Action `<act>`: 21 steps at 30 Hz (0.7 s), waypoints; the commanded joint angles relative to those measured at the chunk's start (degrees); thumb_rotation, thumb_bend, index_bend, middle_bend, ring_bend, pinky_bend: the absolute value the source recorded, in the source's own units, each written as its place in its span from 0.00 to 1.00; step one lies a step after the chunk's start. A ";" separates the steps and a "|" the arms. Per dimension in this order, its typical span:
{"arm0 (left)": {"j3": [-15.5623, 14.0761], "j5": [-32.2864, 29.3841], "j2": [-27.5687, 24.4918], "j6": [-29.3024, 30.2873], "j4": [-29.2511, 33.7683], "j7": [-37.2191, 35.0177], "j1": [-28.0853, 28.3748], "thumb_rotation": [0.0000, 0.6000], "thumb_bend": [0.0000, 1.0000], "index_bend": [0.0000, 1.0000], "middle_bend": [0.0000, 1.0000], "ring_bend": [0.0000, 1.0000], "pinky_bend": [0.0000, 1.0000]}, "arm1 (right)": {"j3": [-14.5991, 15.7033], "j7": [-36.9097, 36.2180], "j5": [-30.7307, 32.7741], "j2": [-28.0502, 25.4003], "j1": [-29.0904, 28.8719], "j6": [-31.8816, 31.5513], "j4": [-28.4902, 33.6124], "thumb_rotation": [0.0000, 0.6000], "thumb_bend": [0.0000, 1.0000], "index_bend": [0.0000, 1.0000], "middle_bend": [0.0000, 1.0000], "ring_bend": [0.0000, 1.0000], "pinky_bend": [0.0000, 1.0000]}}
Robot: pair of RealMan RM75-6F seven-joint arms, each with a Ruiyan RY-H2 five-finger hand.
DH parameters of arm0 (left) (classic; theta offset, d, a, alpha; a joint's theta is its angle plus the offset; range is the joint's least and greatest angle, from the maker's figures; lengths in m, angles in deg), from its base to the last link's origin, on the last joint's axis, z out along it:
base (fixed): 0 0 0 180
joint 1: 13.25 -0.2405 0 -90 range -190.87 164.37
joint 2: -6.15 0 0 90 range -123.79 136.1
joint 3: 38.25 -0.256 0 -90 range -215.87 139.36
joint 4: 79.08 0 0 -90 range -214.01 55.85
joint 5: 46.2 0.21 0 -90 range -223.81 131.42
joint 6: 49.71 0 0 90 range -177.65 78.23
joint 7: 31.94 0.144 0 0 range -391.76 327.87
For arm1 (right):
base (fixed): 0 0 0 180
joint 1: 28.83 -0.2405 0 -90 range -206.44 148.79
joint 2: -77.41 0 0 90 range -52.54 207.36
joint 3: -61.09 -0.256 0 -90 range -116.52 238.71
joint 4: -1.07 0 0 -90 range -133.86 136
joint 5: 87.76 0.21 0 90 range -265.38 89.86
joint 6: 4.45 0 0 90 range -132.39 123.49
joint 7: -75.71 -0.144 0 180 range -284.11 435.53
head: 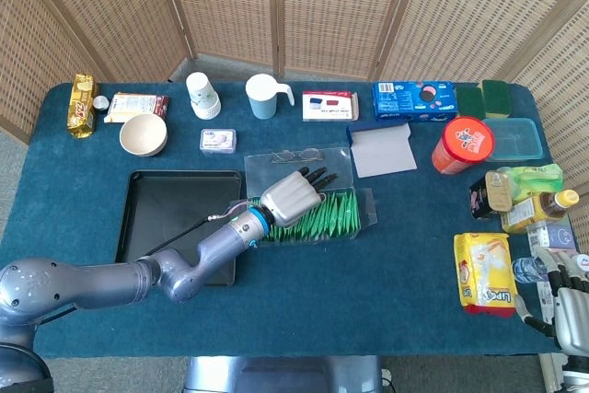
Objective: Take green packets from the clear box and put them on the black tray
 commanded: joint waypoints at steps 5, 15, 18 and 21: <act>-1.37 -2.65 -1.04 -0.92 0.65 3.89 1.78 1.00 0.25 0.40 0.00 0.00 0.15 | -0.16 -0.07 0.10 0.06 -0.06 0.17 -0.04 0.94 0.36 0.09 0.15 0.07 0.15; -2.19 -2.44 -2.16 -0.51 2.87 3.98 2.57 1.00 0.26 0.39 0.00 0.00 0.13 | -0.32 -0.30 0.24 0.09 -0.04 0.27 -0.17 0.94 0.36 0.09 0.15 0.07 0.15; -2.29 -0.78 -2.54 -0.47 3.08 2.79 2.39 1.00 0.26 0.37 0.00 0.00 0.13 | -0.34 -0.34 0.25 0.07 0.00 0.24 -0.19 0.94 0.36 0.09 0.15 0.07 0.15; -2.20 1.10 -2.90 -0.64 3.48 0.79 2.06 1.00 0.26 0.36 0.00 0.00 0.13 | -0.37 -0.37 0.19 0.08 0.04 0.14 -0.16 0.94 0.36 0.09 0.15 0.07 0.15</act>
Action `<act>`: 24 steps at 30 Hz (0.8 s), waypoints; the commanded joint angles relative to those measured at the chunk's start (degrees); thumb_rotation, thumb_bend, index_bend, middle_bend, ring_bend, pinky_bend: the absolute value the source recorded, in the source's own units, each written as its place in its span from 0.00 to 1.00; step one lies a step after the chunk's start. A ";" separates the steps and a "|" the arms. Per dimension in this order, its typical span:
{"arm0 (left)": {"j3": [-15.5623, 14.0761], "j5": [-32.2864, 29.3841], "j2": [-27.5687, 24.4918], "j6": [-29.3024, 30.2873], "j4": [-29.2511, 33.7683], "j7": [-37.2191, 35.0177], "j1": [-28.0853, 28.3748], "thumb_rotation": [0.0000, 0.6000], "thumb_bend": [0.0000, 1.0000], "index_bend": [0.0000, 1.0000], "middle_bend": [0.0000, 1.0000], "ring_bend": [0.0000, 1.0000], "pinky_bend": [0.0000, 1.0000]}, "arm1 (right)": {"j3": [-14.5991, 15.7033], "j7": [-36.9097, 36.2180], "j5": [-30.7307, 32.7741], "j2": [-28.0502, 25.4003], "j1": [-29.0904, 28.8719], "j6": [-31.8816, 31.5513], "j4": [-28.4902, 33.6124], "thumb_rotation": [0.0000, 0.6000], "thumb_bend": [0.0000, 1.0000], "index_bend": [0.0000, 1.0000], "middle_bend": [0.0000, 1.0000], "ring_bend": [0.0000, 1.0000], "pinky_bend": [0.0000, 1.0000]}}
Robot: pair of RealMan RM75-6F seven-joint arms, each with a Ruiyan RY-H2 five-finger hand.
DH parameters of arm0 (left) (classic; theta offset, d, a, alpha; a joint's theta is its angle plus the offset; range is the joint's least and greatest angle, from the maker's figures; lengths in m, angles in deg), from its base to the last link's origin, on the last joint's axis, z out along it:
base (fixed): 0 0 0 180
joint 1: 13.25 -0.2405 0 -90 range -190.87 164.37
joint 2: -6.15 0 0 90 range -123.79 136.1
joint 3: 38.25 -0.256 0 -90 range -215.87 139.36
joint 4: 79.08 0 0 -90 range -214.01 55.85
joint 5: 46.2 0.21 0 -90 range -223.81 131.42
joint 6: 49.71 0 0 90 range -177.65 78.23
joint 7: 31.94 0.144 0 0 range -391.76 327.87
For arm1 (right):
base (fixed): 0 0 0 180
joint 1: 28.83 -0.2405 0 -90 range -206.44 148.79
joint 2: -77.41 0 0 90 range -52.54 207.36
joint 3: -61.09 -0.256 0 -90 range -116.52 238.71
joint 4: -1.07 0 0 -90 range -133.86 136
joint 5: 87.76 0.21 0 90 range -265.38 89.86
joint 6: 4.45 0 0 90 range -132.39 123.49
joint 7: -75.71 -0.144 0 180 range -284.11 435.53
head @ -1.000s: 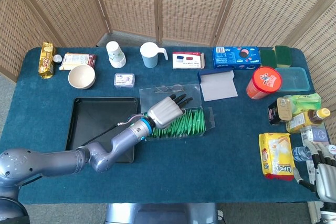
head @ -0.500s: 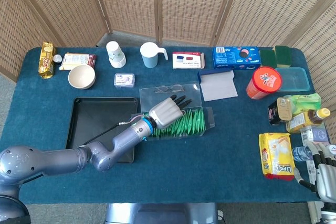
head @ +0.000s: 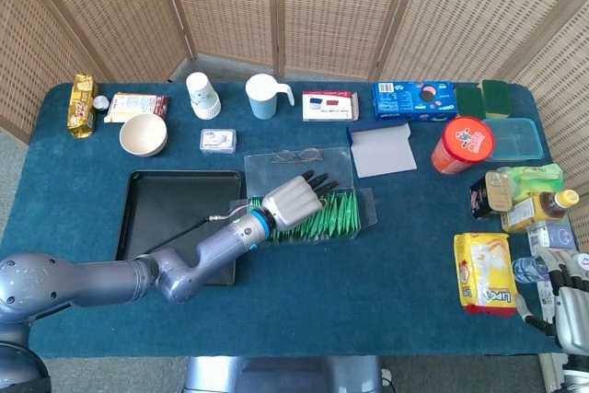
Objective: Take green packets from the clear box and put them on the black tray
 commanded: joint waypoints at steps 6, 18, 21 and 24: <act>-0.28 6.01 -0.48 -0.83 0.22 -5.02 -0.64 1.00 0.25 0.33 0.00 0.00 0.12 | -0.09 0.06 -0.06 0.05 0.06 -0.17 0.08 0.94 0.36 0.08 0.15 0.07 0.16; -0.85 8.56 -0.58 -2.22 -1.49 -5.97 -0.23 1.00 0.25 0.30 0.00 0.00 0.10 | -0.10 0.16 -0.09 -0.08 0.35 -0.54 0.39 0.94 0.36 0.08 0.15 0.06 0.16; -0.98 8.33 -0.35 -2.32 -1.94 -4.95 0.09 1.00 0.25 0.30 0.00 0.00 0.10 | -0.15 0.18 -0.09 -0.08 0.36 -0.61 0.45 0.94 0.36 0.08 0.15 0.06 0.16; -1.08 7.34 0.27 -2.61 -2.38 -3.43 0.63 1.00 0.25 0.30 0.00 0.00 0.10 | -0.19 0.16 0.01 -0.08 0.41 -0.59 0.45 0.94 0.36 0.08 0.15 0.06 0.16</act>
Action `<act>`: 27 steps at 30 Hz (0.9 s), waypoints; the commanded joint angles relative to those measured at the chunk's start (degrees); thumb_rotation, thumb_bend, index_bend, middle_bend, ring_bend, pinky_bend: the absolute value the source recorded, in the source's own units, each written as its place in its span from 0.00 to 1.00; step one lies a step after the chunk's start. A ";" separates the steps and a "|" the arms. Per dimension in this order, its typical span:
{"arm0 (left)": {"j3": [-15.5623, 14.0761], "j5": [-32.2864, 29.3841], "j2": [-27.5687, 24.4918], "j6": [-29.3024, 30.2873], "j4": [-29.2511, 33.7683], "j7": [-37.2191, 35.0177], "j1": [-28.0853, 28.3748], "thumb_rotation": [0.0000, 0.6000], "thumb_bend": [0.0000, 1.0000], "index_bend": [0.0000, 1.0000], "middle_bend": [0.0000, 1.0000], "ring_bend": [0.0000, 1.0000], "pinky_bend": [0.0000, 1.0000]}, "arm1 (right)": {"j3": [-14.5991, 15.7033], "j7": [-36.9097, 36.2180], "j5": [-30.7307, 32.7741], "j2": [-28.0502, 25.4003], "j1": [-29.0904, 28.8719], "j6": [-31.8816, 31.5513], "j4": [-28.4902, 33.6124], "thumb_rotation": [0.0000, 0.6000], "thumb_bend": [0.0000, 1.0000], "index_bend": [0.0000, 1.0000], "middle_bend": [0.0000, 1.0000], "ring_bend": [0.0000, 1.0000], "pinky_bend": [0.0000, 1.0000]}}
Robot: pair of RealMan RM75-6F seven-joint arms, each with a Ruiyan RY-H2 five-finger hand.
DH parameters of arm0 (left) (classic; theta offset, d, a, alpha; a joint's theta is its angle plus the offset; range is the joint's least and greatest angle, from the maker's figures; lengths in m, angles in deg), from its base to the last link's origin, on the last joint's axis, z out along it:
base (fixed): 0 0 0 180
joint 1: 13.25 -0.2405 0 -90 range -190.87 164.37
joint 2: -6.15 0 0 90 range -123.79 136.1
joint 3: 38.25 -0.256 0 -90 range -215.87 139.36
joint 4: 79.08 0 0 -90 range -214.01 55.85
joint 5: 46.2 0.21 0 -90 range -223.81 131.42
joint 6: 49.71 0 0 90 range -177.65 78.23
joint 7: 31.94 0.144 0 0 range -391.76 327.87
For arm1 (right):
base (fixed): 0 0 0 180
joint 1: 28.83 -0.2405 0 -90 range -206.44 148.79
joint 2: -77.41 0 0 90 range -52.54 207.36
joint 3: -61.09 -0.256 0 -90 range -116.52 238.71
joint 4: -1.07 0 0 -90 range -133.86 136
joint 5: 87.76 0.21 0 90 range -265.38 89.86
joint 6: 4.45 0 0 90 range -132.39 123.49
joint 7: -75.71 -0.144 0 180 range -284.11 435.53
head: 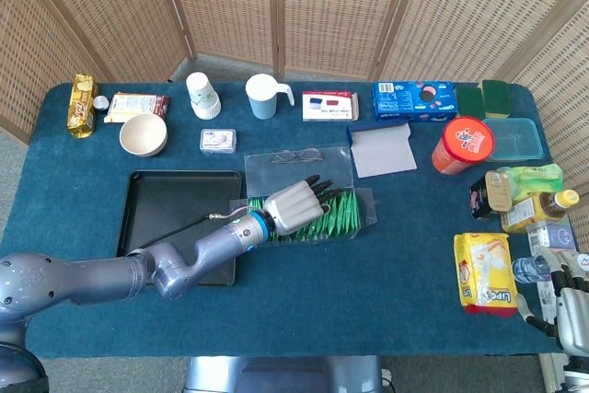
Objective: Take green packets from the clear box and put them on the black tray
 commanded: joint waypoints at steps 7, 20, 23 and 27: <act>-0.49 -3.37 1.48 -0.26 -0.80 4.69 1.54 1.00 0.25 0.31 0.00 0.00 0.10 | -0.08 -0.46 0.21 0.07 0.04 0.20 -0.15 0.94 0.36 0.07 0.15 0.06 0.16; -1.60 -6.51 2.51 1.57 -0.74 9.89 2.81 1.00 0.31 0.40 0.00 0.00 0.10 | -0.11 -1.84 0.12 0.23 0.25 0.05 -0.59 0.94 0.36 0.06 0.15 0.06 0.16; -1.64 -6.50 2.87 2.32 -0.72 10.35 2.76 1.00 0.34 0.44 0.00 0.00 0.10 | -0.14 -2.20 0.07 0.27 0.30 -0.05 -0.66 0.94 0.36 0.06 0.15 0.06 0.16; -1.71 -6.20 3.28 2.77 -0.95 10.47 2.69 1.00 0.37 0.46 0.00 0.00 0.10 | -0.22 -2.61 0.10 0.20 0.42 -0.22 -0.76 0.94 0.36 0.06 0.15 0.06 0.17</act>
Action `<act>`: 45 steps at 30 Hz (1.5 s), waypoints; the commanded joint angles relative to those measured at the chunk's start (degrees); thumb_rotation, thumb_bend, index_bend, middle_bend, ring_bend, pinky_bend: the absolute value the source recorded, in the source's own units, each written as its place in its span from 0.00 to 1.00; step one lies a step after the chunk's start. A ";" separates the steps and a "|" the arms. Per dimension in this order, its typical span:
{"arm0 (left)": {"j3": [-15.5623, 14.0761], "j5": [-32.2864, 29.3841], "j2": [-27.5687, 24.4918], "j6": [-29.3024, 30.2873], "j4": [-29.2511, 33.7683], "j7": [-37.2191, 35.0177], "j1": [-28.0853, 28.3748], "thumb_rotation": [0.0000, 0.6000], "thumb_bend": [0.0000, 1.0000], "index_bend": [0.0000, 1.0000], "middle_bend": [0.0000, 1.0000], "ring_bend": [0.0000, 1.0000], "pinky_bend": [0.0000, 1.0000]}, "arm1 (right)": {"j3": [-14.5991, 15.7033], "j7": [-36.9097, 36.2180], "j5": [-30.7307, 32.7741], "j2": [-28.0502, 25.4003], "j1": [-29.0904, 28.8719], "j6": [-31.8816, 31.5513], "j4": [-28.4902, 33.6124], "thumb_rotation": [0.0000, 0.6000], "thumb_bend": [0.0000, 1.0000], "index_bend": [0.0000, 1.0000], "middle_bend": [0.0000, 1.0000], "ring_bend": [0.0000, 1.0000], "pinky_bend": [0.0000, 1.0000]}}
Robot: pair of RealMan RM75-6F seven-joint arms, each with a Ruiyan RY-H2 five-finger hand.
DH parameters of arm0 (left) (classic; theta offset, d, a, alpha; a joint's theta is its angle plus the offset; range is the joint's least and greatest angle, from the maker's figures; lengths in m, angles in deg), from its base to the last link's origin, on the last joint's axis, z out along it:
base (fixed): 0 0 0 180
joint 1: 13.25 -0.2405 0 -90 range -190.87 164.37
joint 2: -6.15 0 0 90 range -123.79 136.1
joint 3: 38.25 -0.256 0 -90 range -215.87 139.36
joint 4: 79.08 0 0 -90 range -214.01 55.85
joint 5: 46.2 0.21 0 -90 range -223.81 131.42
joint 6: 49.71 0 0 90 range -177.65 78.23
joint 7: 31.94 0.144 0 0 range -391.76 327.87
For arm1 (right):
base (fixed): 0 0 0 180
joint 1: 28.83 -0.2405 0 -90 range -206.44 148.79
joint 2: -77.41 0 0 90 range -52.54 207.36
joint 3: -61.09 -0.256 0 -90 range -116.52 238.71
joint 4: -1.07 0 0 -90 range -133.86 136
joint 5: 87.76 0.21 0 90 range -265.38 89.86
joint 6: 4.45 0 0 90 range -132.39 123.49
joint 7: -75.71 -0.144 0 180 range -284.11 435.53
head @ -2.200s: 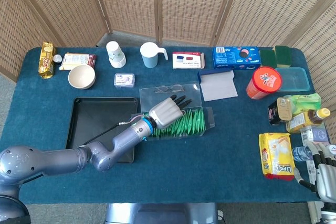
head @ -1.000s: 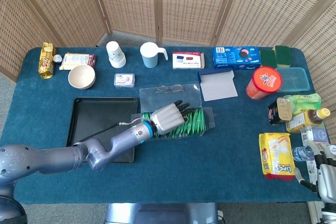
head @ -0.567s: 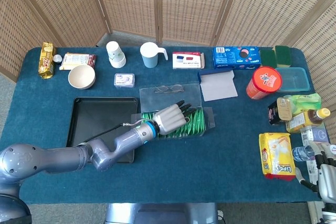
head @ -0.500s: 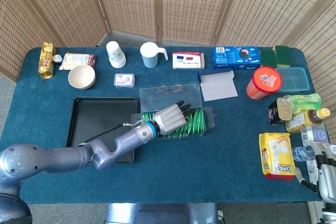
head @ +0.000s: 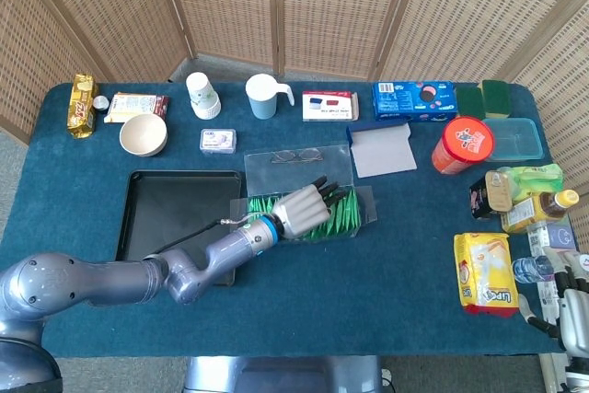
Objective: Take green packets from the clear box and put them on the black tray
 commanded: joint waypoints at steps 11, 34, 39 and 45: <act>-0.18 -0.29 0.25 0.65 -0.06 0.90 -0.05 1.00 0.43 0.51 0.00 0.00 0.10 | -0.13 -1.17 -0.28 0.07 0.13 -0.40 -0.35 0.94 0.36 0.06 0.16 0.06 0.17; 1.29 2.32 -0.11 3.59 0.28 -1.83 -1.92 1.00 0.44 0.64 0.06 0.00 0.10 | -0.52 -2.13 -0.67 0.41 0.41 -1.59 -1.03 0.94 0.36 0.05 0.16 0.05 0.17; 1.91 3.45 -1.13 4.31 1.54 -2.83 -2.43 1.00 0.44 0.65 0.07 0.00 0.10 | -0.63 -2.18 -0.71 0.45 0.38 -1.69 -1.05 0.94 0.36 0.04 0.16 0.05 0.17; 2.60 4.80 -2.22 5.29 2.91 -4.31 -3.28 1.00 0.44 0.65 0.07 0.00 0.10 | -0.69 -2.18 -0.79 0.56 0.39 -1.87 -1.15 0.94 0.36 0.03 0.16 0.05 0.17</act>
